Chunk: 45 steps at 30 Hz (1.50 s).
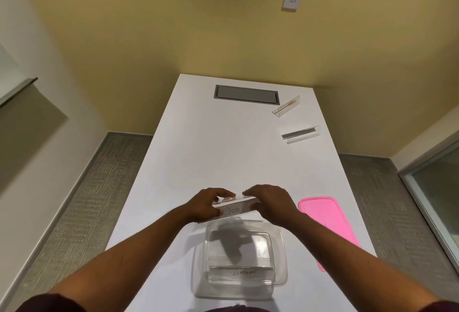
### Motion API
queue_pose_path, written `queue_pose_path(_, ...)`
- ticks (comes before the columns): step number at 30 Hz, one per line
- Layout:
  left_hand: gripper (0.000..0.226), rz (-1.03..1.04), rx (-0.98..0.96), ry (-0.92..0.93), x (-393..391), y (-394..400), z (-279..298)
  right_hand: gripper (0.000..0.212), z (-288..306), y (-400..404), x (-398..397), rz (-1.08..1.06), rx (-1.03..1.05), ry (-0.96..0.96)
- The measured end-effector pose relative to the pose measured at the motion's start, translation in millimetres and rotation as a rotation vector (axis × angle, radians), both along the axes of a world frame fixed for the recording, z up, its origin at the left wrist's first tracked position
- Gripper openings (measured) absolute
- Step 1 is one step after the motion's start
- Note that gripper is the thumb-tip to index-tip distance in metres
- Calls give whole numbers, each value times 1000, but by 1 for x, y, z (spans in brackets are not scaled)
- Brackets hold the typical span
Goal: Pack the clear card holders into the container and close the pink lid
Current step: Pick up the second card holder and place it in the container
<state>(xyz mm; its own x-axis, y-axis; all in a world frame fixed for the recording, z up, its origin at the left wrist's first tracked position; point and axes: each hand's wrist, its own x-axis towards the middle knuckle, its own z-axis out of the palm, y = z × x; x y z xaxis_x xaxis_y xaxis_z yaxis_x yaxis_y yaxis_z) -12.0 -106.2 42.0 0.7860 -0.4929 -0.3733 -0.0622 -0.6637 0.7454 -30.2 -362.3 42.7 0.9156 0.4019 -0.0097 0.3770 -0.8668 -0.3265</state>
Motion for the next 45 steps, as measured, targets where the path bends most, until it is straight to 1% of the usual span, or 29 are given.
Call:
queue_pose_path(2, 52, -1, 15, -41, -7, 2, -5, 39, -3, -2, -8, -66, 4, 17)
queue_pose_path(6, 39, 68, 61, -161, -26, 9, -22, 37, -12, -11, -32, -169, 42, 106)
queue_pose_path(8, 38, 51, 75, -182, -40, 12, -27, 37, -17, -17, -47, -195, 40, 147)
queue_pose_path(11, 41, -35, 99, -201, -63, 12, -39, 38, -29, -26, -68, -214, 34, 199)
queue_pose_path(17, 46, -134, 183, -235, -94, 3, -62, 42, -47, -31, -96, -182, -56, 282)
queue_pose_path(21, 46, -247, 327, -323, -106, -8, -71, 44, -59, -29, -104, -140, -174, 333)
queue_pose_path(26, 41, -269, 495, -392, -121, -19, -94, 44, -70, -18, -107, -59, -296, 364)
queue_pose_path(30, 39, -270, 588, -430, -124, -23, -89, 47, -80, -8, -109, -14, -373, 406)
queue_pose_path(35, 35, -258, 590, -400, -127, -22, -88, 42, -91, -3, -117, -20, -378, 381)
queue_pose_path(39, 36, -255, 619, -361, -125, -23, -86, 43, -94, -1, -117, -18, -368, 354)
queue_pose_path(42, 32, -321, 648, -385, -124, -21, -85, 45, -95, -2, -116, -23, -362, 358)
queue_pose_path(45, 31, -301, 594, -401, -124, -21, -81, 46, -96, -2, -116, -21, -361, 381)
